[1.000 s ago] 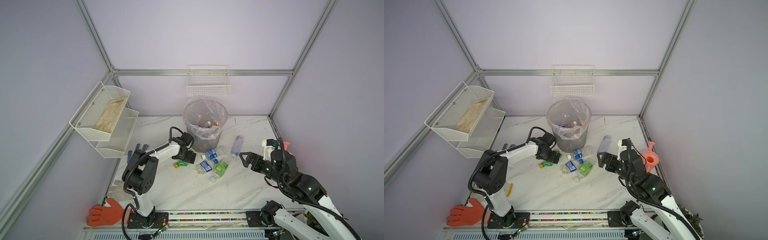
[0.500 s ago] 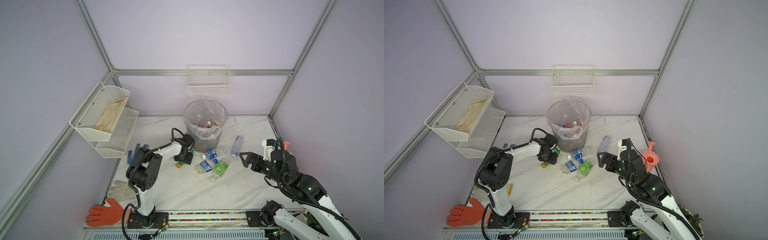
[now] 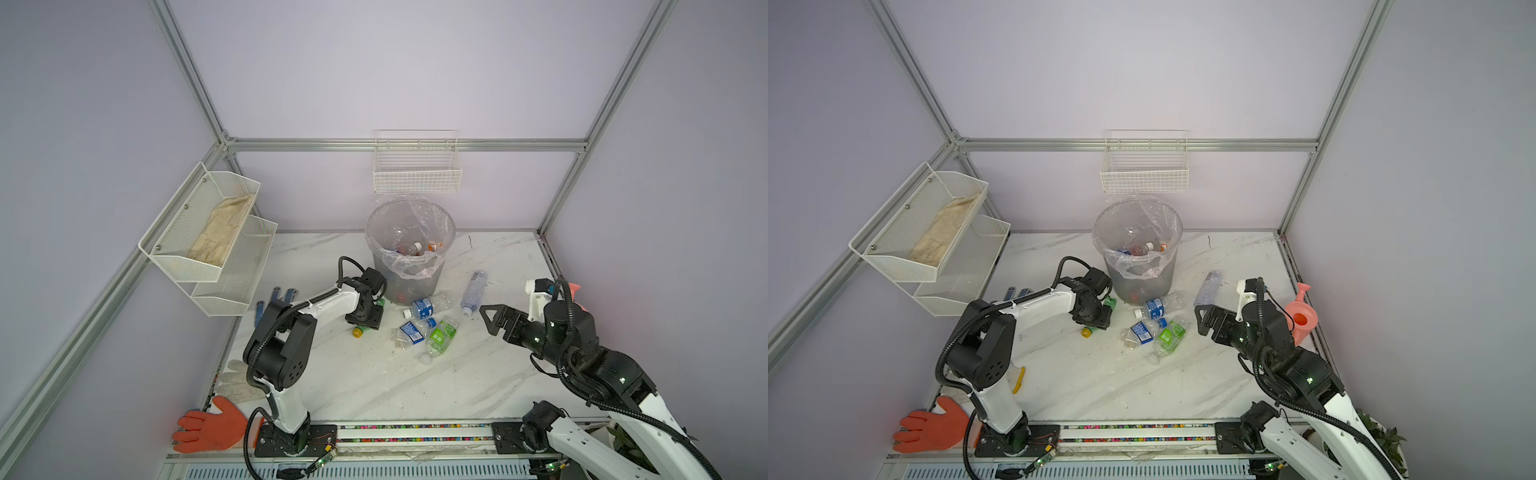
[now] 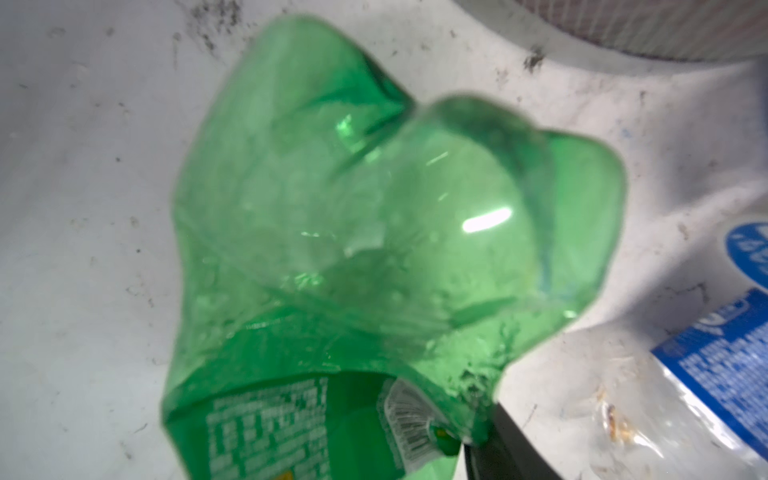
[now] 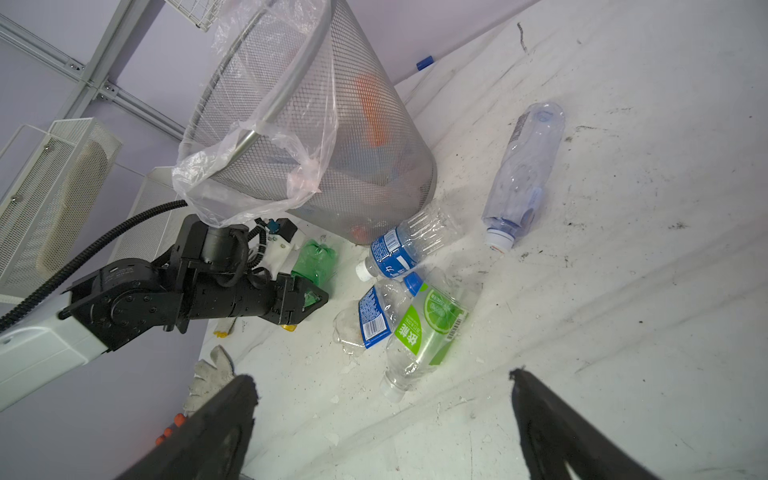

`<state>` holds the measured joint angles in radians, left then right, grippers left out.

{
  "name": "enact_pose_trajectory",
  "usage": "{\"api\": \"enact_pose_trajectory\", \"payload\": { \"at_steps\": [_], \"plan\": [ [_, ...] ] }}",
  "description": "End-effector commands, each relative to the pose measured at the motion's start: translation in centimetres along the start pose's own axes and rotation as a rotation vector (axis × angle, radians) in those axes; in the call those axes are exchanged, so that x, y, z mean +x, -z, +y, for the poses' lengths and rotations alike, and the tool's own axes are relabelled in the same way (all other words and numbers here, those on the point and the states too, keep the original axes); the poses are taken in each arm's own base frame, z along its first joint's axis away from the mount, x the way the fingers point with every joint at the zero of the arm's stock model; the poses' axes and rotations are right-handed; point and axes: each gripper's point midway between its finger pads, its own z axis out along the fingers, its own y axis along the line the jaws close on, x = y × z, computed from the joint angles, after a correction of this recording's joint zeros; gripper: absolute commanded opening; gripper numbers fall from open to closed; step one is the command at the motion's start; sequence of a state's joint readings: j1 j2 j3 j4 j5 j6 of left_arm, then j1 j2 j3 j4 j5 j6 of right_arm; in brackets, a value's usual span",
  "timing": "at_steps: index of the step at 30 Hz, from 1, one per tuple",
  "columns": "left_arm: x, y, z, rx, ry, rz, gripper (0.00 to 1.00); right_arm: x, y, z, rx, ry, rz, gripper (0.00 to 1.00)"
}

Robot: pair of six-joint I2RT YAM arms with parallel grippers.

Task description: Throw the plastic bottles in the bin

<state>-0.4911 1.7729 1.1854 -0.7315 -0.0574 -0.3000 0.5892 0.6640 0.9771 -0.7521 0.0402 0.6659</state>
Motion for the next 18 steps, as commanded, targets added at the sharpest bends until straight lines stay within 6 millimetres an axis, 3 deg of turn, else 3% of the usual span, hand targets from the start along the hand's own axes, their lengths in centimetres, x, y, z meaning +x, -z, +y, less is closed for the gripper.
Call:
{"api": "enact_pose_trajectory", "payload": {
  "at_steps": [1,13,18],
  "plan": [
    [0.2,2.2,0.4,0.009,0.031,-0.05,0.3,0.1,0.2,-0.3,0.006,-0.008,-0.004,0.97],
    [-1.7,10.3,1.1,0.032,0.072,-0.244,0.3,-0.1,0.7,-0.1,-0.005,-0.013,-0.011,0.97],
    [-3.0,15.9,1.4,0.064,0.092,-0.387,0.3,0.0,0.8,-0.2,-0.005,-0.013,-0.01,0.97]
  ]
}}
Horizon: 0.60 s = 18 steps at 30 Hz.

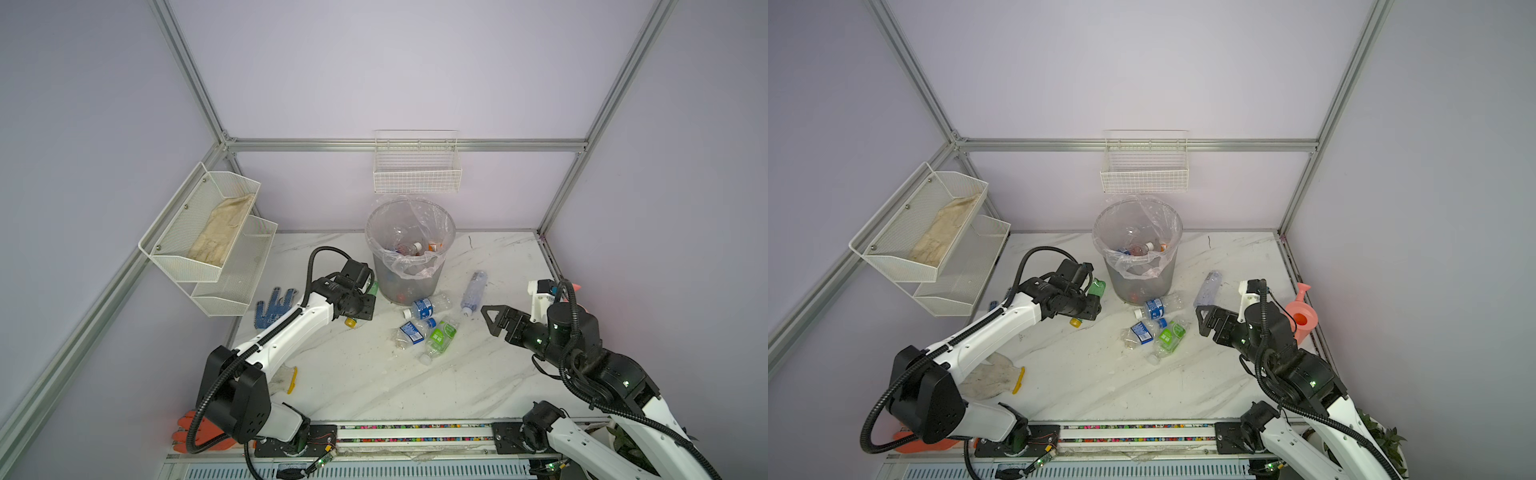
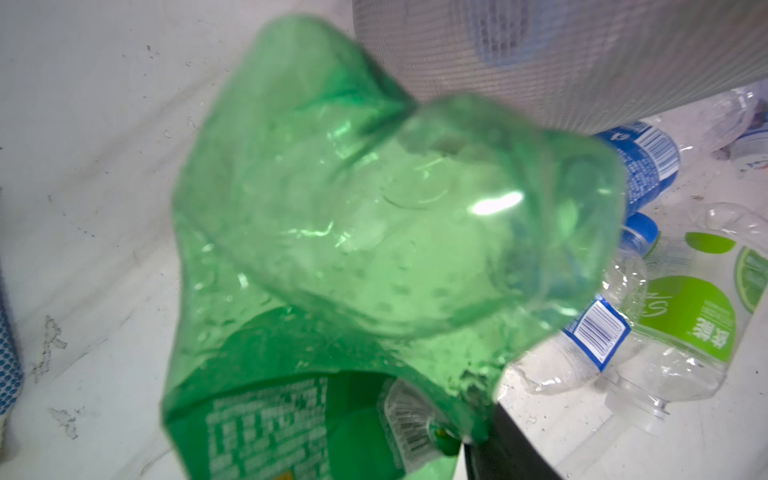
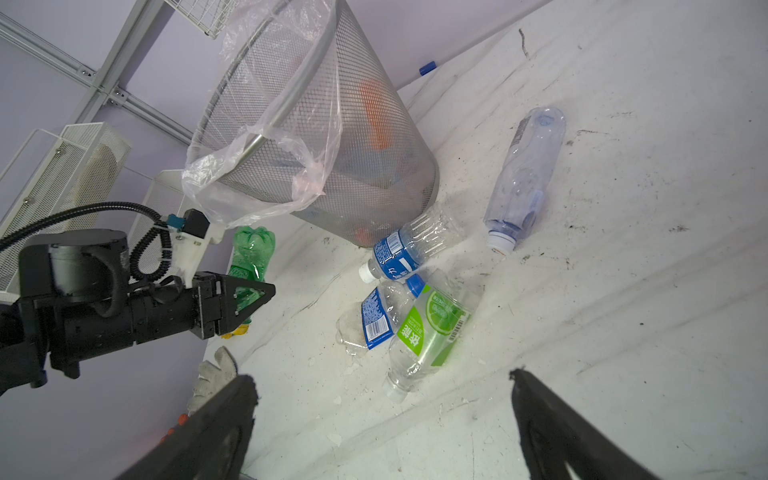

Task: Throw the plastic bottles in the bin
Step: 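Lift the green bottle upward with the left gripper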

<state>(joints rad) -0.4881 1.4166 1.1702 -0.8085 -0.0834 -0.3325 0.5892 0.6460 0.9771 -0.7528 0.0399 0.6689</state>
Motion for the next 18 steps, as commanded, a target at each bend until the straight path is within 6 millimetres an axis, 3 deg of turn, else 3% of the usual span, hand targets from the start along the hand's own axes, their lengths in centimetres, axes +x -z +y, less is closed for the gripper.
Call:
{"api": "enact_pose_trajectory", "payload": {
  "at_steps": [1,7,14,18],
  "plan": [
    [-3.4,5.0,0.1,0.024,0.039,-0.151,0.3,0.1,0.3,-0.2,0.006,-0.01,-0.001,0.97],
    [-6.5,11.9,-0.2,0.088,0.074,-0.352,0.29,0.0,0.3,-0.2,0.006,-0.01,-0.001,0.97],
    [-9.3,21.7,-1.2,0.227,0.079,-0.652,0.3,-0.1,0.1,0.2,0.0,-0.004,0.002,0.97],
    [-10.1,28.2,-2.0,0.347,0.032,-0.921,0.31,-0.1,-0.1,0.4,-0.01,-0.005,0.005,0.97]
  ]
}}
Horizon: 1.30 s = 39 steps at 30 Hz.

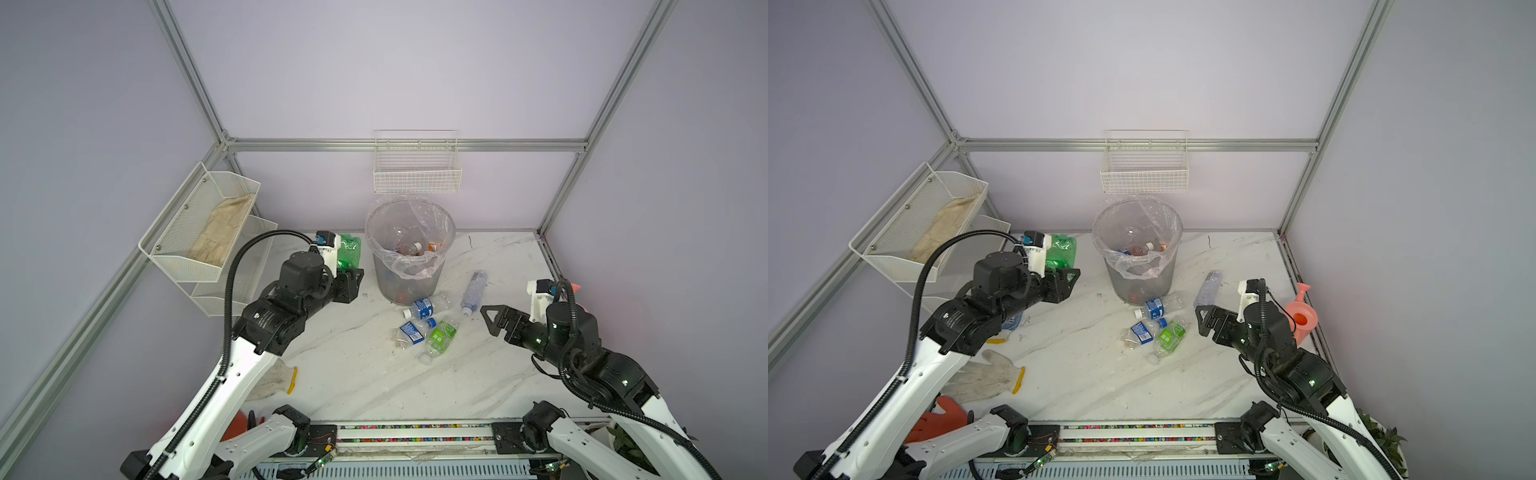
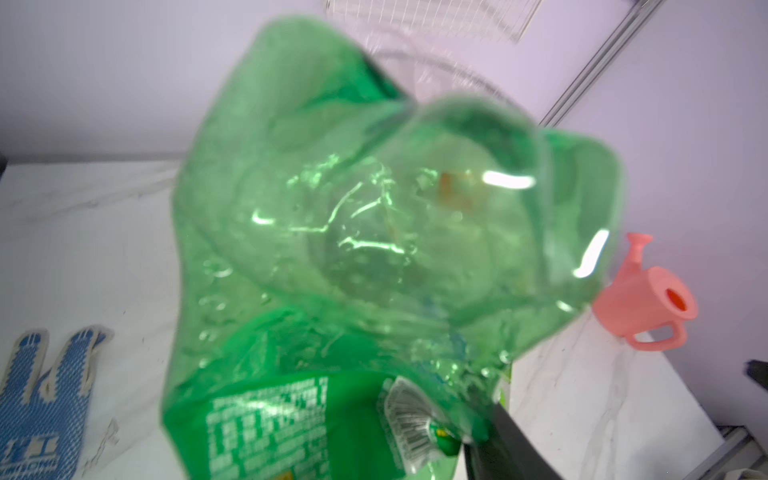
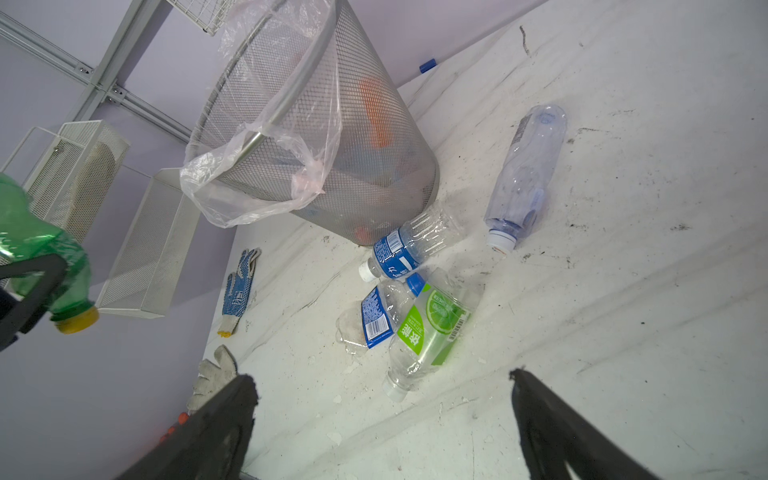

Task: Throw the plastic bottles in the bin
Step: 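Lift the green bottle upward with the left gripper, then carry the green bottle with the left gripper over the bin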

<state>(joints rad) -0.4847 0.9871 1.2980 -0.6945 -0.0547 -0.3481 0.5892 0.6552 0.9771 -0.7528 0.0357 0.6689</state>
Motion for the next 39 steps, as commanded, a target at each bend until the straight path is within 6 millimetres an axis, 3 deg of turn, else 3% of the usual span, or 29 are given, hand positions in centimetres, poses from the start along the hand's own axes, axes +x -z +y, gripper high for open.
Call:
{"api": "enact_pose_trajectory", "payload": {
  "at_steps": [1,5,14,22,39],
  "plan": [
    [-7.1,5.4,-3.0,0.158,-0.017,-0.337,0.31,-0.2,0.1,0.4,-0.013,-0.005,-0.003,0.97],
    [-9.6,8.0,-3.4,0.176,-0.02,-0.449,0.31,-0.3,0.1,0.5,-0.017,-0.006,-0.003,0.97],
    [-12.6,9.8,-4.9,0.246,-0.002,-0.531,0.3,-0.4,0.1,0.5,-0.013,-0.002,-0.003,0.97],
    [-14.4,9.8,-6.3,0.307,0.009,-0.545,0.31,-0.4,-0.1,0.5,-0.009,0.007,-0.003,0.97],
    [-15.9,7.4,-7.8,0.349,0.019,-0.528,0.3,-0.2,-0.4,0.2,0.005,0.02,0.001,0.97]
  ]
}}
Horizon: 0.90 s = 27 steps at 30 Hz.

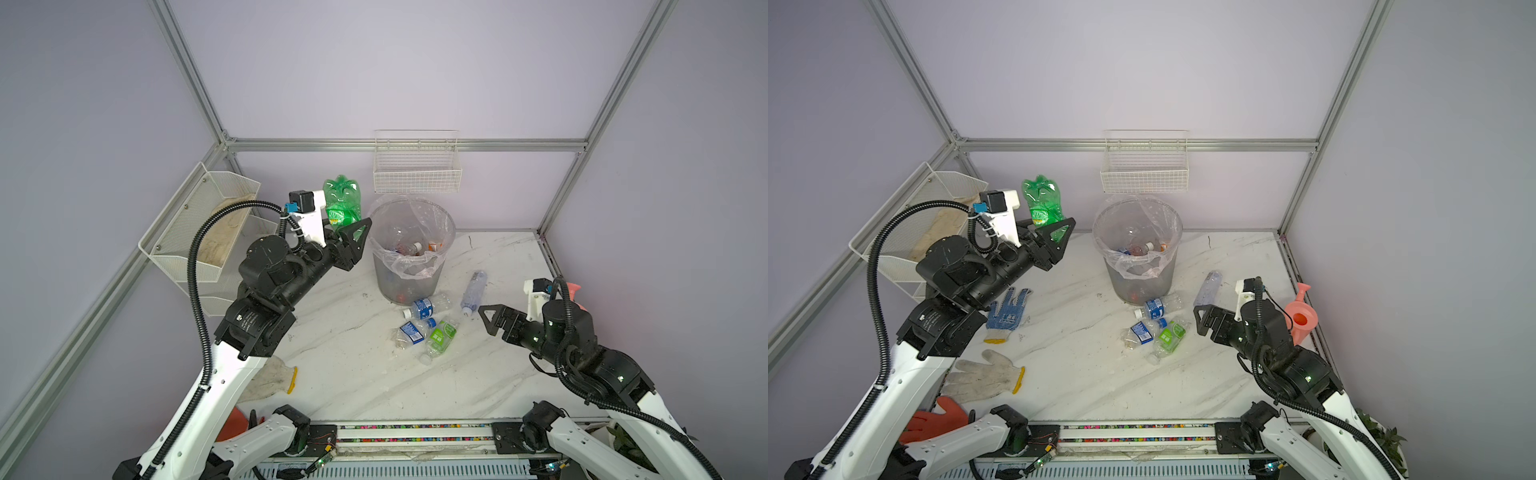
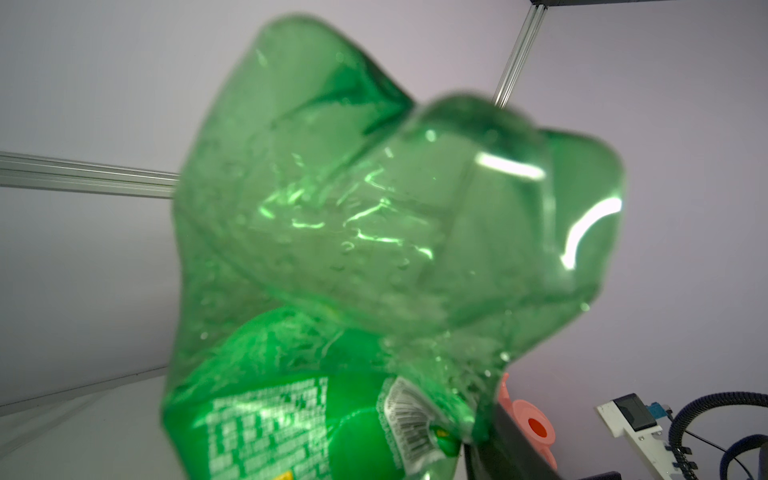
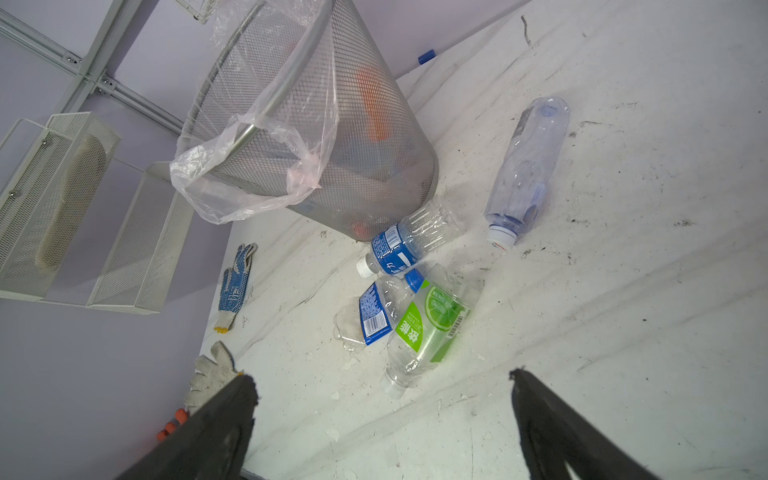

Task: Throw the plastic bottles in the bin
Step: 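Carry the green bottle with the left gripper over the bin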

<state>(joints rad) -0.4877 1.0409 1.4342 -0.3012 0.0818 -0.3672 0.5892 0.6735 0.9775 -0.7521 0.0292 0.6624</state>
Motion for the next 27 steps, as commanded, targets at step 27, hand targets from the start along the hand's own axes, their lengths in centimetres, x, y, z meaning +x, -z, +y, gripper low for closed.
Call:
{"api": "enact_pose_trajectory", "payload": {
  "at_steps": [27],
  "plan": [
    [-3.2,-4.6,-3.3,0.102,0.0,-0.072,0.31,-0.3,-0.6,-0.1,0.017,0.023,-0.006,0.97]
  ]
}}
